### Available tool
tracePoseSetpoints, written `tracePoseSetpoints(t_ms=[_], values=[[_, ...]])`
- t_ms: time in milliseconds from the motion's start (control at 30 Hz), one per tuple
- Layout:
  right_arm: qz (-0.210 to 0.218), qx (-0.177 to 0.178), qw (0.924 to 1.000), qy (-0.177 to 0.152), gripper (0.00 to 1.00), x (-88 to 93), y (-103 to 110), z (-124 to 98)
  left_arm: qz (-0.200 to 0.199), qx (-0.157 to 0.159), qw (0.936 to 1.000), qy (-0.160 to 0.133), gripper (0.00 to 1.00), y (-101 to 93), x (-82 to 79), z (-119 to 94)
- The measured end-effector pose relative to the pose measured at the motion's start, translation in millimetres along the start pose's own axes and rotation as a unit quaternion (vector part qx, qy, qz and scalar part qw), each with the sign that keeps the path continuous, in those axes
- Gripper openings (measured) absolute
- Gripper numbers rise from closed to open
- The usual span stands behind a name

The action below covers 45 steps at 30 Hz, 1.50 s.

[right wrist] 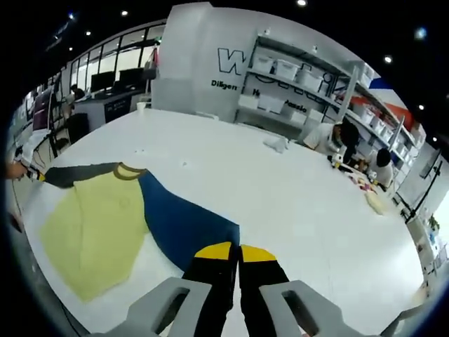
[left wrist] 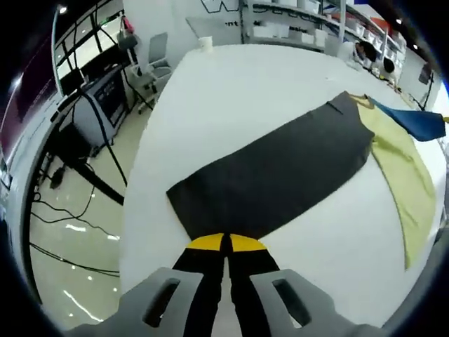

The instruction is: Fold the garment on the visible template until the final outline fits inside the template.

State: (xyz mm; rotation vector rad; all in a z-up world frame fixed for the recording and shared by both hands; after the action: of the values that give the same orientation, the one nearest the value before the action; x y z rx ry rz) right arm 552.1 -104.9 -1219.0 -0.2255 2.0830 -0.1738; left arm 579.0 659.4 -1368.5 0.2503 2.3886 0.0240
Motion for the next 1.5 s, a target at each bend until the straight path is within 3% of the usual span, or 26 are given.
tracePoseSetpoints(t_ms=[133, 400, 500, 700, 1067, 1233, 1500], values=[[0.01, 0.003, 0.9999, 0.001, 0.0, 3.1, -2, 3, 0.002, -0.002, 0.9997, -0.023, 0.09, 1.6, -7.8, -6], [0.016, 0.011, 0.9998, 0.002, 0.0, 8.3, -11, 7, 0.02, 0.005, 0.9989, -0.043, 0.07, -0.3, -20.4, -14], [-0.003, 0.019, 0.9996, -0.018, 0.0, 1.6, -18, 8, 0.031, 0.01, 0.9981, -0.052, 0.07, -4.3, -23.7, -18], [-0.002, 0.039, 0.998, -0.05, 0.0, -14.2, -34, 15, 0.057, 0.013, 0.9968, -0.054, 0.06, -5.1, -28.3, -19], [0.021, 0.038, 0.9975, -0.056, 0.0, -24.6, -53, 36, 0.077, 0.013, 0.9948, -0.065, 0.05, -5.9, -43.2, -28], [0.041, 0.034, 0.9982, -0.028, 0.0, -13.3, -60, 49, 0.084, 0.011, 0.9939, -0.07, 0.05, -7.4, -51.2, -34], [0.054, 0.032, 0.998, -0.011, 0.0, 7.8, -72, 63, 0.12, 0.011, 0.9906, -0.064, 0.05, -19.3, -55.5, -38]])
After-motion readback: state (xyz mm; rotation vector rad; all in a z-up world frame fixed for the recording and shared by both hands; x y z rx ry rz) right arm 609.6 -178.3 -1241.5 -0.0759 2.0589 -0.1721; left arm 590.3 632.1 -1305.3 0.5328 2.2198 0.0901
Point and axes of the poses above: the point that each gripper's makers call its tool centre point, and the gripper's own axes: z roughly forward along the fingers, y roughly to its left, x roughly out of its underside, the point moved 7 cm from there along -z, roughly backward along the fingers, and after that the axes turned 7 degrees about -y, right-handed, at the moved point
